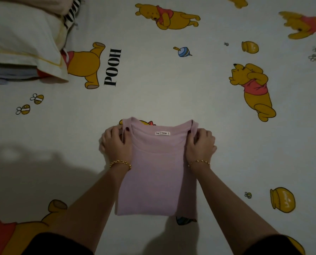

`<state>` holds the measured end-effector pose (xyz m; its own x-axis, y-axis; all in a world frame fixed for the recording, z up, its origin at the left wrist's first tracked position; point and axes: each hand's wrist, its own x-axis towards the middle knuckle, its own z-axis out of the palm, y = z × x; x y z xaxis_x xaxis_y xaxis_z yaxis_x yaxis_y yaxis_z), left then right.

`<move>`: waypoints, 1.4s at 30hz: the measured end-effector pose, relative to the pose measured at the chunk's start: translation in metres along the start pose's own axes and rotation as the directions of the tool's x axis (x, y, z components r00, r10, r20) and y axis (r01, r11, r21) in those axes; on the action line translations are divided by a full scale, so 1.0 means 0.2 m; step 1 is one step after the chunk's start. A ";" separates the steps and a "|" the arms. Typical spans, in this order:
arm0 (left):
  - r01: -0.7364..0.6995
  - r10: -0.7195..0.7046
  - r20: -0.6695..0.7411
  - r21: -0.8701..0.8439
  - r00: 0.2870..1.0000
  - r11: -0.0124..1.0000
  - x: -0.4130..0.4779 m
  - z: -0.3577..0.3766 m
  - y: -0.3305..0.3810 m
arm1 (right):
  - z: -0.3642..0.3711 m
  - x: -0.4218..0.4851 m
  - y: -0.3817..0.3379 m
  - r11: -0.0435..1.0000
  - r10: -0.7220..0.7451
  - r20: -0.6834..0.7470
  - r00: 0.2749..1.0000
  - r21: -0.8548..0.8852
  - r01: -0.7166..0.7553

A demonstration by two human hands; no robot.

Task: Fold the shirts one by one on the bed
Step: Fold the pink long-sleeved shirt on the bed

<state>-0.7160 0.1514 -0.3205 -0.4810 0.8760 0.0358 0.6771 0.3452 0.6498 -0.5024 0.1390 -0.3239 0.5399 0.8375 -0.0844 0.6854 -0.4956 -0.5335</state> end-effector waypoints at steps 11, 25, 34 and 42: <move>-0.113 0.113 -0.025 0.013 0.993 0.994 0.21 0.06 0.07 | 0.03 0.22 -0.10 0.959 -0.045 -0.086 0.995 0.277 0.068; 0.279 -0.318 0.377 0.156 0.870 0.948 -0.07 -0.11 0.07 | -0.04 -0.13 0.00 0.973 0.196 0.280 0.940 0.063 -0.221; 0.380 -0.330 0.631 0.061 0.702 0.923 -0.28 -0.49 0.04 | -0.34 -0.45 -0.05 0.832 0.276 0.561 0.781 0.267 -0.486; 0.351 -0.185 0.647 -0.136 0.740 0.927 -0.23 -1.06 0.03 | -0.70 -0.80 -0.40 0.865 0.116 0.544 0.831 0.355 -0.353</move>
<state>-0.8082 0.0418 -0.1572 -0.1208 0.8022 -0.5847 0.3828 0.5811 0.7182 -0.5767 0.0124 -0.1499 0.2620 0.7637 -0.5900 0.2287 -0.6431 -0.7308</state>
